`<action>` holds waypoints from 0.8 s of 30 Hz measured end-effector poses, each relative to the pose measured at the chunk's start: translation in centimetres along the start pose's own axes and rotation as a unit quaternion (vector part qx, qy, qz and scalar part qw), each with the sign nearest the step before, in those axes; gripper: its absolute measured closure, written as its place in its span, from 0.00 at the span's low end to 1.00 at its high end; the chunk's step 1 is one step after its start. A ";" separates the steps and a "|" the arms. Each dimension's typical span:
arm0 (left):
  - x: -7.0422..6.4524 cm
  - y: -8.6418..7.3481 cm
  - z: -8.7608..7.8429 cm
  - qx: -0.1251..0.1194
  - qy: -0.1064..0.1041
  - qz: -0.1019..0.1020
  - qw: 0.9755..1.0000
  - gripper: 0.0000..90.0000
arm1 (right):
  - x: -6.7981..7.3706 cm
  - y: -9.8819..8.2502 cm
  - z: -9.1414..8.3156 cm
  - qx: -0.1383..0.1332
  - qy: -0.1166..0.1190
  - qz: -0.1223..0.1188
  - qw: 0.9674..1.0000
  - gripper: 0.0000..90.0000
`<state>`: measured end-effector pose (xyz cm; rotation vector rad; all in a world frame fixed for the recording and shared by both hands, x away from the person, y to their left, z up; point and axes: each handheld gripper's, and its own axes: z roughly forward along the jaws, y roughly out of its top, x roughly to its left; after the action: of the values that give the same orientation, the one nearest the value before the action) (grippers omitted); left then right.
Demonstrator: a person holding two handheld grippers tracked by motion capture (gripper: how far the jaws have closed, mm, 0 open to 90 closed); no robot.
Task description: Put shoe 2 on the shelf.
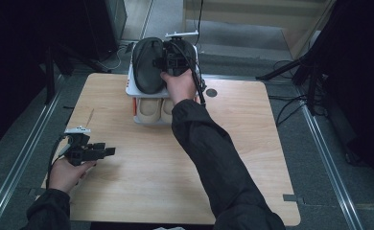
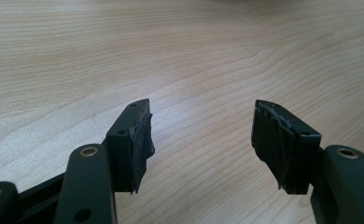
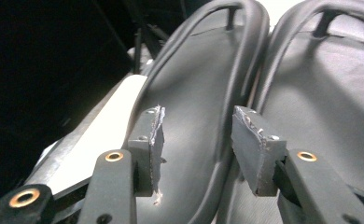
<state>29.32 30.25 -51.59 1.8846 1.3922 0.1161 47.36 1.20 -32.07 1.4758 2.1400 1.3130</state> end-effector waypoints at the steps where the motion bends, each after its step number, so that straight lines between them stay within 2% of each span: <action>1: 0.0 0.1 0.0 0.003 0.000 0.002 1.000 0.43 | 0.1 -0.1 -0.3 0.000 0.007 -0.004 1.000 0.60; 4: -0.1 0.2 0.2 -0.001 -0.001 0.003 1.000 0.42 | 0.3 -0.6 -1.3 -0.002 0.030 -0.020 0.999 0.63; 7: -0.2 0.4 0.3 0.002 -0.003 0.006 1.000 0.42 | 0.7 -1.3 -2.2 -0.004 0.043 -0.042 0.998 0.64; 11: -0.3 0.6 0.4 0.004 -0.003 0.008 1.000 0.42 | 0.9 -2.3 -3.4 -0.001 0.061 -0.056 0.997 0.63; 17: 0.0 0.9 0.5 0.000 -0.003 0.005 1.000 0.42 | 0.7 -4.0 -5.3 -0.001 0.081 -0.075 0.994 0.63; 24: -0.2 0.9 0.6 0.001 0.000 0.005 1.000 0.43 | 0.1 -6.6 -7.2 0.005 0.108 -0.101 0.989 0.60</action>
<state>30.26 29.71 -51.38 1.8931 1.3830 0.1208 38.68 -3.14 -33.04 1.1268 2.3593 1.4460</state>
